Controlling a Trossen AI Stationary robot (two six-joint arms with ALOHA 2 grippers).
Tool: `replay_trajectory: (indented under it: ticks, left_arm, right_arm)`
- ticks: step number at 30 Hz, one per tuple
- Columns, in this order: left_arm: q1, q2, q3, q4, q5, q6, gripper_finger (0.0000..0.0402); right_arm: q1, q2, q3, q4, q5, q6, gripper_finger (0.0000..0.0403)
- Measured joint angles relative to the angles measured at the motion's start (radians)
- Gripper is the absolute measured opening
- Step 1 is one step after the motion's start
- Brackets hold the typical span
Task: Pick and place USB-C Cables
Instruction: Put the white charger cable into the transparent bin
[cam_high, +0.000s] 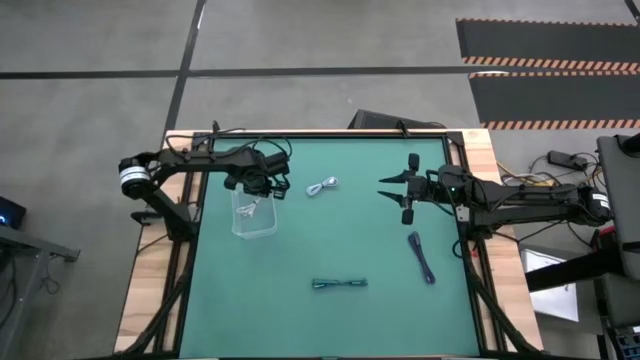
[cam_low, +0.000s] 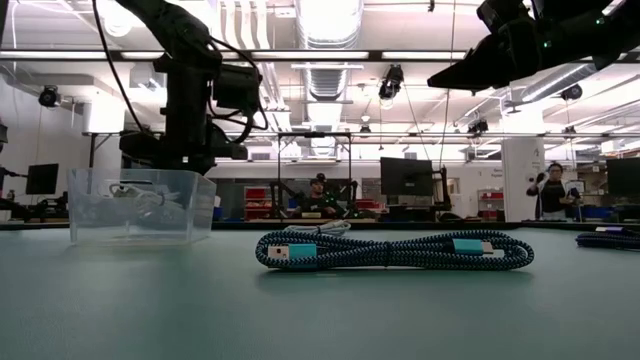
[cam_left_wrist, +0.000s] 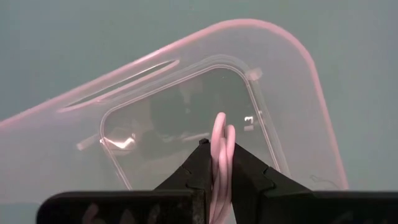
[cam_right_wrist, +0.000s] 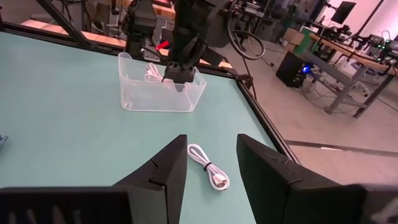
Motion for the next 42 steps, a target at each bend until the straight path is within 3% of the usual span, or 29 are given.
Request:
replay_trajectory:
  ticks: [42]
  left_arm:
    - [0.0,0.0,-0.104,0.103,0.03,0.002,0.002]
  right_arm:
    - [0.0,0.0,0.0,-0.002,0.0,0.0,0.0132]
